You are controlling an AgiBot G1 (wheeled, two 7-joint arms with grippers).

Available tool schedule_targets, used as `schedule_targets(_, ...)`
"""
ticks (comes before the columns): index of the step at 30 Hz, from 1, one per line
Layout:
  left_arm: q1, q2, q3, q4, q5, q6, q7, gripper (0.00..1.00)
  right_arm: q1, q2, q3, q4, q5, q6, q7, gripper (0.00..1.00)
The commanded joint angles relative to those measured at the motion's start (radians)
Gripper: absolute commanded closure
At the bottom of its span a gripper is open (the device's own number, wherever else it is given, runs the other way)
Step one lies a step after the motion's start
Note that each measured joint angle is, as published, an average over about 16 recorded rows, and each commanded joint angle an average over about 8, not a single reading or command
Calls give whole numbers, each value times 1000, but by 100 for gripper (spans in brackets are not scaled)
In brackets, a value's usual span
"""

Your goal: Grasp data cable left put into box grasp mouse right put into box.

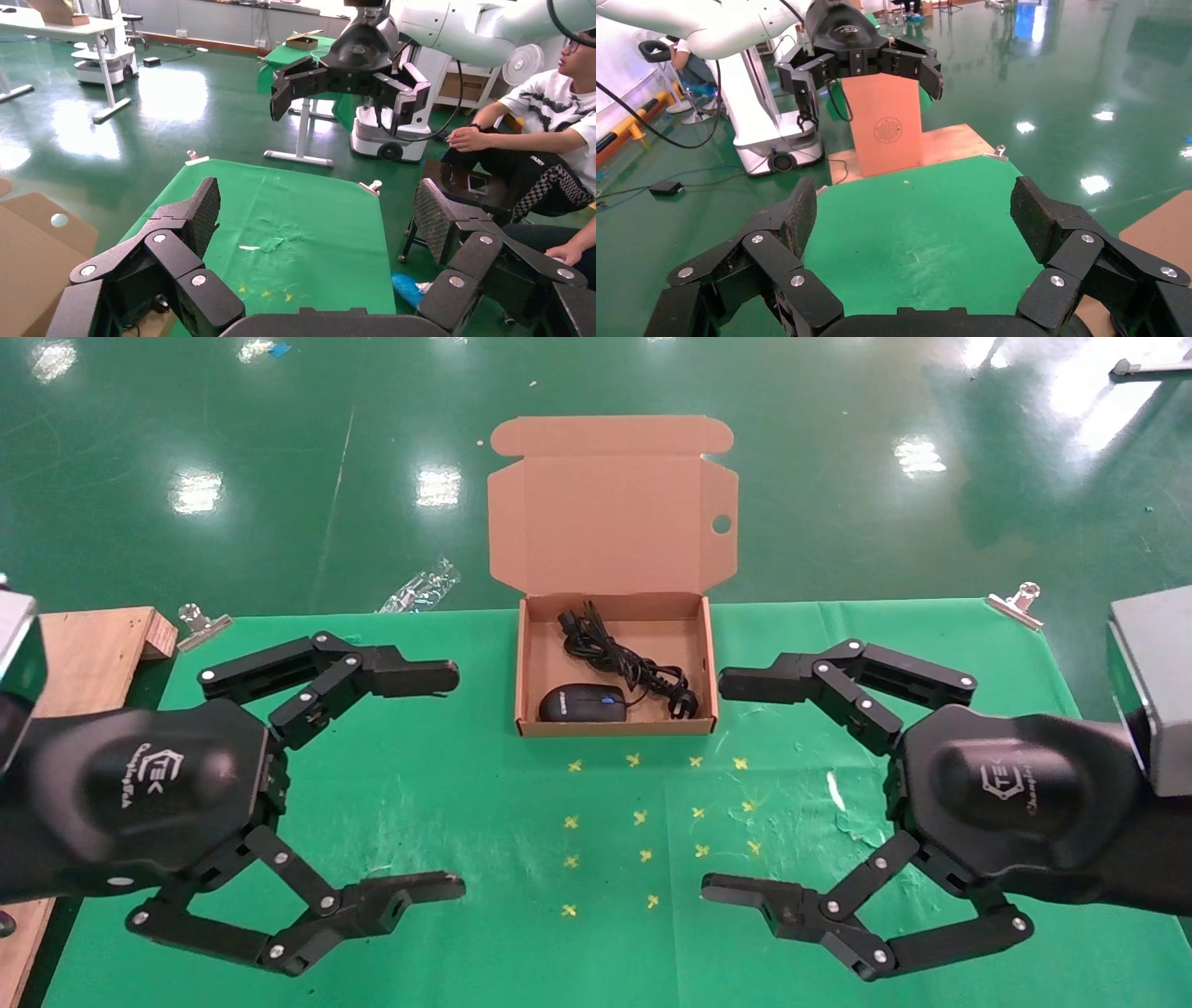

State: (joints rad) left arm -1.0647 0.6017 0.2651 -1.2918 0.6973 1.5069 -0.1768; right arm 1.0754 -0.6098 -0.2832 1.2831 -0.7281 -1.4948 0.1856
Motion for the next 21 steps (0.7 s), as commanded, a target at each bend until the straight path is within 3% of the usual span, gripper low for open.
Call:
schedule_targets(1, -2, 2, 3, 2, 7, -2, -2, 0, 0, 0, 0, 0, 0, 0, 0, 0)
schedule_targets(21, -8, 8, 13, 7, 29, -10, -10, 0, 0, 0, 0, 0, 0, 0, 0, 0)
